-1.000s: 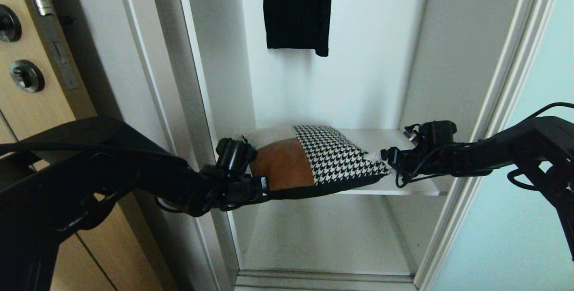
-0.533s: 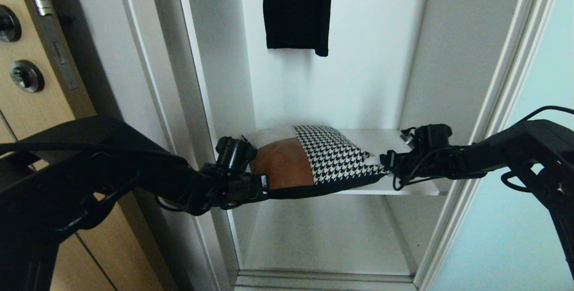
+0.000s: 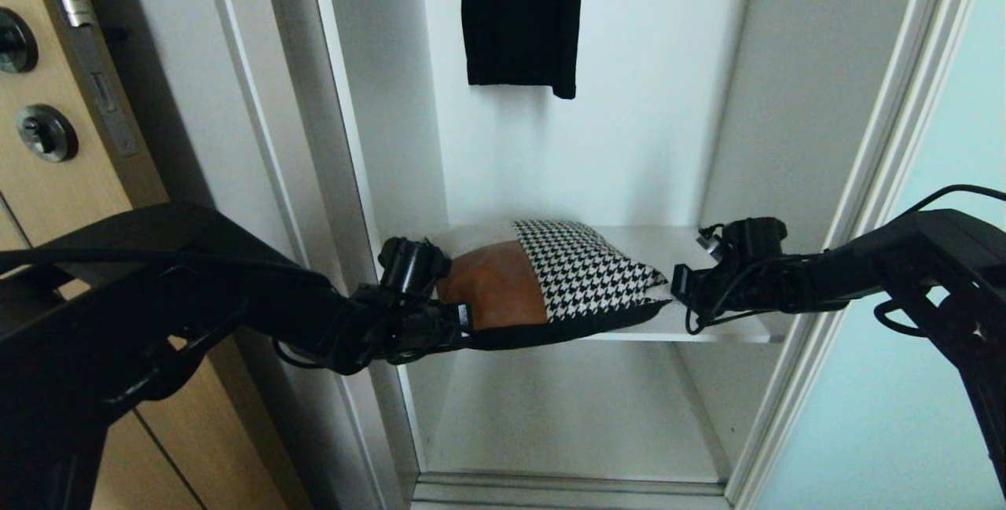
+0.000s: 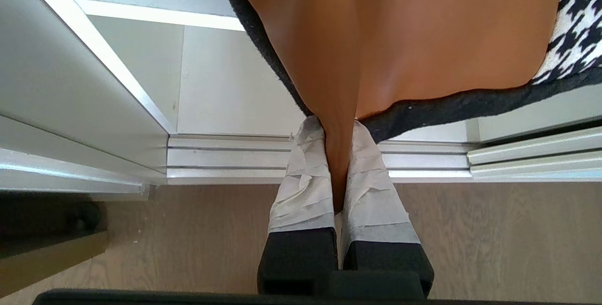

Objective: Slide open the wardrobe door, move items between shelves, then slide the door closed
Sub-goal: Place the pillow on the lower shelf

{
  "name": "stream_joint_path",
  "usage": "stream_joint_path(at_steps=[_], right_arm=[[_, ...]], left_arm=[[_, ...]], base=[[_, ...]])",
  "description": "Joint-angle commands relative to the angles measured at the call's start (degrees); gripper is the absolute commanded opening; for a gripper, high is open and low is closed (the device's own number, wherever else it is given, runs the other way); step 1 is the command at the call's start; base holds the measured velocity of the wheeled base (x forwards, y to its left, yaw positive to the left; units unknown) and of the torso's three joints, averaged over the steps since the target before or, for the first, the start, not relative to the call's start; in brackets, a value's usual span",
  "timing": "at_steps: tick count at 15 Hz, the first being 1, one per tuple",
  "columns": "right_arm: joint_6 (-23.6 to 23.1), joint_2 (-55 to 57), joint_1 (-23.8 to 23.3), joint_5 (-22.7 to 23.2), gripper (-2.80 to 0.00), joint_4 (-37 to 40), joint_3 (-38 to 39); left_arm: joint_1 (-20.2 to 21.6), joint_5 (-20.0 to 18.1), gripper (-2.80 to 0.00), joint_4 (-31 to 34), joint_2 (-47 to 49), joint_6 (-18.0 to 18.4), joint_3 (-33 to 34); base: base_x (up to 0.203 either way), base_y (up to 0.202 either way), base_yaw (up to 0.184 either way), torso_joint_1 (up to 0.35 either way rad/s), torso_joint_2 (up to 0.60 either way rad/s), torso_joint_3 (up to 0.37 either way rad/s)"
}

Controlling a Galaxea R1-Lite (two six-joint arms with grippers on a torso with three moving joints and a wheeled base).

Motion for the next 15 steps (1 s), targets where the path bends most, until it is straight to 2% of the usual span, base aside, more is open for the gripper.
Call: stream_joint_path(at_steps=[1, 7, 9, 12, 15], right_arm=[[0.2, -1.5, 0.1, 0.3, -2.80, 0.2, 0.7], [-0.3, -10.4, 0.0, 0.5, -2.80, 0.2, 9.9], [-0.5, -15.0, 0.0, 0.8, -2.80, -0.2, 15.1], [-0.7, -23.0, -0.5, 3.9, -2.80, -0.5, 22.7], [-0.8, -30.7, -0.6, 5.0, -2.80, -0.8, 29.5]], left_arm=[[-0.1, -0.1, -2.80, 0.0, -0.3, -0.3, 0.4], [-0.9, 0.0, -2.80, 0.6, -1.8, -1.0, 1.5], [-1.1, 0.1, -2.80, 0.1, -2.3, -2.6, 1.6], [-2.5, 0.2, -2.80, 0.1, -4.9, -3.9, 1.5], [-4.2, 1.7, -2.80, 0.6, -7.4, -4.9, 2.2]], base=[[0.000, 0.000, 0.000, 0.000, 0.00, 0.000], [0.000, 0.000, 0.000, 0.000, 0.00, 0.000], [0.000, 0.000, 0.000, 0.000, 0.00, 0.000], [0.000, 0.000, 0.000, 0.000, 0.00, 0.000], [0.000, 0.000, 0.000, 0.000, 0.00, 0.000]])
